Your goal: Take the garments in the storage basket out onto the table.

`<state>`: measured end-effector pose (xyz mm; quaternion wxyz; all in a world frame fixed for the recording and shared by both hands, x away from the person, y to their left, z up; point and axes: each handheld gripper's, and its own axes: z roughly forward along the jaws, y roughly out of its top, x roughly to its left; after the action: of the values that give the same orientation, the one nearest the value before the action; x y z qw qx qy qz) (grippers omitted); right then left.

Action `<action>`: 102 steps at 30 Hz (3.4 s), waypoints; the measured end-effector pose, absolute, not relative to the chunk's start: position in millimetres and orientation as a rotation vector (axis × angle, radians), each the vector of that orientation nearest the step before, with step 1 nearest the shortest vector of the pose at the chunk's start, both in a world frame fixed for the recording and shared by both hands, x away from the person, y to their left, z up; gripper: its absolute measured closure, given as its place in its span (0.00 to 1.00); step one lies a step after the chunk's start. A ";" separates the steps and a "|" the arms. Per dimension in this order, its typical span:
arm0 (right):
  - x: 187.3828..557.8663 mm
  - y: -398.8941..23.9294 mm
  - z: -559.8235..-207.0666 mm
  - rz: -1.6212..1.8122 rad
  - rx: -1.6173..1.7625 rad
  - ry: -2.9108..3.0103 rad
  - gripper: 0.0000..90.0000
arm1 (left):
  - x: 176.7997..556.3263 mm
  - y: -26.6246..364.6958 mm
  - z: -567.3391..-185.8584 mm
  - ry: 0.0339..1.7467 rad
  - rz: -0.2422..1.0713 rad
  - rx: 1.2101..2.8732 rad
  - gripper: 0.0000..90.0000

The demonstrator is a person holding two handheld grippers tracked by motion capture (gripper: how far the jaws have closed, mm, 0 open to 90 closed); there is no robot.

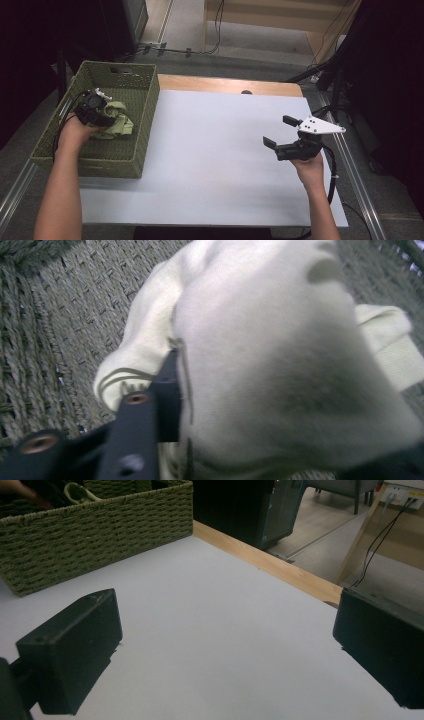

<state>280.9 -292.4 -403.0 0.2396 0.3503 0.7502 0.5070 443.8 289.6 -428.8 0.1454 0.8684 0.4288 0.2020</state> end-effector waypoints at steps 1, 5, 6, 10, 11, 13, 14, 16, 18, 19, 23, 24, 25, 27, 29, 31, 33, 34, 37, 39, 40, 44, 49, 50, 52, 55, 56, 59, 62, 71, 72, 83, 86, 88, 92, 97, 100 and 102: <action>280.6 -292.3 -402.8 1.385 0.957 2.052 0.00 | 444.1 289.9 -428.5 1.253 0.580 2.496 0.66; 280.4 -292.6 -402.5 1.384 0.956 2.050 0.00 | 443.6 289.3 -428.4 1.250 0.595 2.507 0.74; 280.5 -292.7 -402.6 1.384 0.956 2.050 0.00 | 443.4 288.6 -428.4 1.242 0.607 2.513 0.76; 280.4 -292.9 -402.4 1.383 0.958 2.050 0.00 | 441.8 286.7 -428.7 1.208 0.623 2.540 0.77; 280.3 -293.0 -402.3 1.384 0.957 2.049 0.00 | 441.2 286.8 -427.5 1.218 0.618 2.532 0.77; 280.2 -293.3 -402.2 1.383 0.960 2.048 0.00 | 440.3 287.7 -426.6 1.208 0.623 2.531 0.77; 280.2 -293.3 -402.2 1.383 0.960 2.048 0.00 | 440.3 287.7 -426.6 1.208 0.623 2.531 0.77; 280.0 -293.5 -402.1 1.382 0.962 2.048 0.00 | 439.0 288.8 -425.1 1.189 0.618 2.529 0.78; 280.0 -293.9 -402.0 1.382 0.963 2.045 0.00 | 436.5 290.1 -421.2 1.165 0.601 2.524 0.78; 280.1 -294.0 -402.1 1.381 0.965 2.044 0.00 | 436.0 290.8 -419.9 1.153 0.589 2.522 0.78; 280.2 -293.2 -402.4 1.373 0.963 2.047 0.00 | 433.9 293.3 -414.8 1.121 0.565 2.517 0.79; 280.3 -293.0 -402.4 1.373 0.958 2.048 0.00 | 433.0 293.7 -413.6 1.107 0.559 2.518 0.79; 280.3 -292.6 -402.4 1.372 0.958 2.047 0.00 | 432.0 294.1 -412.5 1.095 0.561 2.514 0.79; 280.2 -292.4 -402.3 1.370 0.958 2.047 0.00 | 429.8 294.8 -409.8 1.073 0.568 2.505 0.79; 280.3 -292.4 -402.4 1.369 0.960 2.046 0.00 | 428.0 296.3 -406.7 1.051 0.550 2.480 0.79; 280.4 -292.5 -402.5 1.371 0.960 2.045 0.00 | 425.4 297.4 -403.3 1.010 0.539 2.456 0.79; 280.4 -292.7 -402.4 1.372 0.960 2.045 0.00 | 422.0 297.7 -400.0 0.955 0.537 2.436 0.79; 280.4 -292.7 -402.4 1.373 0.960 2.045 0.00 | 422.0 297.7 -400.0 0.955 0.537 2.436 0.79; 280.5 -292.5 -402.6 1.373 0.961 2.046 0.00 | 415.2 295.8 -393.2 0.862 0.555 2.423 0.79; 280.5 -292.1 -402.6 1.373 0.960 2.047 0.00 | 412.4 294.7 -390.2 0.824 0.551 2.418 0.79; 280.5 -291.9 -402.6 1.373 0.962 2.048 0.00 | 411.3 294.3 -388.9 0.805 0.549 2.415 0.79; 280.8 -291.8 -402.8 1.371 0.962 2.050 0.00 | 409.4 294.1 -386.1 0.733 0.521 2.404 0.79; 281.0 -291.8 -402.9 1.369 0.960 2.048 0.00 | 407.4 291.8 -381.1 0.677 0.515 2.396 0.79; 281.1 -292.1 -403.1 1.367 0.962 2.051 0.00 | 406.1 291.3 -379.2 0.654 0.506 2.376 0.79; 281.2 -292.1 -403.2 1.367 0.962 2.051 0.00 | 405.3 290.9 -378.4 0.643 0.500 2.367 0.79; 281.7 -292.0 -403.8 1.365 0.963 2.053 0.00 | 403.0 288.9 -373.3 0.602 0.484 2.347 0.79; 281.8 -291.9 -403.8 1.366 0.963 2.054 0.00 | 402.5 288.5 -371.6 0.589 0.479 2.340 0.79; 281.9 -291.5 -403.8 1.367 0.964 2.053 0.00 | 400.6 286.5 -364.9 0.559 0.476 2.315 0.79; 282.0 -291.9 -403.8 1.366 0.965 2.053 0.00 | 398.8 284.5 -360.0 0.536 0.473 2.292 0.79; 282.3 -292.9 -404.2 1.375 0.969 2.053 0.00 | 394.5 262.7 -344.7 0.443 0.482 2.290 0.79; 282.3 -293.0 -404.2 1.377 0.971 2.054 0.00 | 394.5 262.7 -344.7 0.443 0.482 2.290 0.79; 282.6 -294.7 -404.3 1.382 0.976 2.049 0.00 | 394.0 257.6 -321.7 0.407 0.503 2.278 0.79; 282.9 -294.5 -404.4 1.385 0.977 2.052 0.00 | 392.5 250.8 -312.7 0.383 0.491 2.270 0.79; 282.9 -294.4 -404.3 1.386 0.977 2.052 0.00 | 392.5 248.3 -311.1 0.373 0.483 2.269 0.79; 282.8 -294.9 -404.1 1.390 0.979 2.051 0.00 | 393.8 235.4 -301.7 0.348 0.406 2.243 0.79; 283.3 -295.6 -404.6 1.388 0.974 2.055 0.00 | 395.0 213.7 -297.2 0.311 0.369 2.252 0.79; 283.1 -296.0 -404.5 1.387 0.976 2.054 0.00 | 395.7 204.2 -297.4 0.297 0.347 2.262 0.79; 282.7 -296.4 -404.2 1.388 0.980 2.053 0.00 | 395.8 195.1 -298.4 0.281 0.337 2.270 0.79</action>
<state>282.7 -296.4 -404.2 0.2360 0.3572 0.7487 0.5061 395.8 195.1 -298.4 0.4030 0.8986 0.1114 0.1332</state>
